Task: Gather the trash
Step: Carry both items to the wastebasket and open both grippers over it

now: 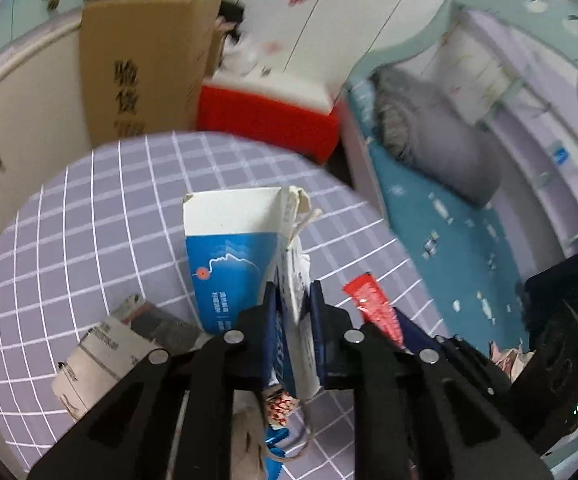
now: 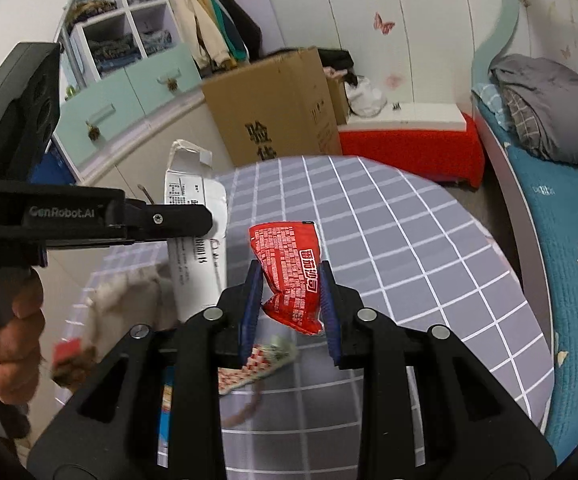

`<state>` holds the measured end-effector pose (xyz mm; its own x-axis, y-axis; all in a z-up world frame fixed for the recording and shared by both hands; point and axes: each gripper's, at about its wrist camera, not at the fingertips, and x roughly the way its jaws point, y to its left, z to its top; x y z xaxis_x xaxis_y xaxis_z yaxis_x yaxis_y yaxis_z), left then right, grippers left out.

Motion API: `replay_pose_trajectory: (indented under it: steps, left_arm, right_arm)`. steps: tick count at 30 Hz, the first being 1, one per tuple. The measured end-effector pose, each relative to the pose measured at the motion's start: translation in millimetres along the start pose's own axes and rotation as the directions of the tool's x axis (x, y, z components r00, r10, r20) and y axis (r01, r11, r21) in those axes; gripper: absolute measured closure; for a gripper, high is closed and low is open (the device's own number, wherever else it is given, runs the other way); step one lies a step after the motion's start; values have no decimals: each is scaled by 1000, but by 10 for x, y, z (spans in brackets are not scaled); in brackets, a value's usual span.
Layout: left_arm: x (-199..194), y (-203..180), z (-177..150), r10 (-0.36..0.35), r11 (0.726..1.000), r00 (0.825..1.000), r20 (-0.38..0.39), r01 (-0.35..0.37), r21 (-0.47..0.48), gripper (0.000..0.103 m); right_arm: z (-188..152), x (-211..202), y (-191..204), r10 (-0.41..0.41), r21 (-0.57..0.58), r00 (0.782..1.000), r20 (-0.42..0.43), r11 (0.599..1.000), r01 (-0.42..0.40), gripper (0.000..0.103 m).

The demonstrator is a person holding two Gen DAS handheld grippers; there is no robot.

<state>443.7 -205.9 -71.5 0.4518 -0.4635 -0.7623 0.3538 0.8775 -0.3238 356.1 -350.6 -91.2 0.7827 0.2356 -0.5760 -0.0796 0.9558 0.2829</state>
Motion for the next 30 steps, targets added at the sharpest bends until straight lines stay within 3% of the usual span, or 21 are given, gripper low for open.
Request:
replay_pose_trajectory:
  steps: [6, 13, 22, 30]
  left_arm:
    - [-531, -149, -100, -52, 996, 985, 163, 38, 86, 88]
    - [-1151, 83, -315, -14, 996, 970, 242, -8, 89, 88]
    - [-2142, 1067, -795, 65, 998, 925, 373, -59, -29, 88]
    - [-2711, 2243, -1500, 211, 966, 907, 363, -137, -219, 88]
  right_arm:
    - [97, -245, 298, 14, -6, 998, 69, 1000, -14, 75]
    - [162, -465, 872, 67, -65, 992, 103, 996, -61, 75]
    - [9, -457, 2037, 209, -166, 975, 73, 967, -194, 75]
    - [-458, -128, 3285, 341, -235, 939, -45, 910, -342, 75]
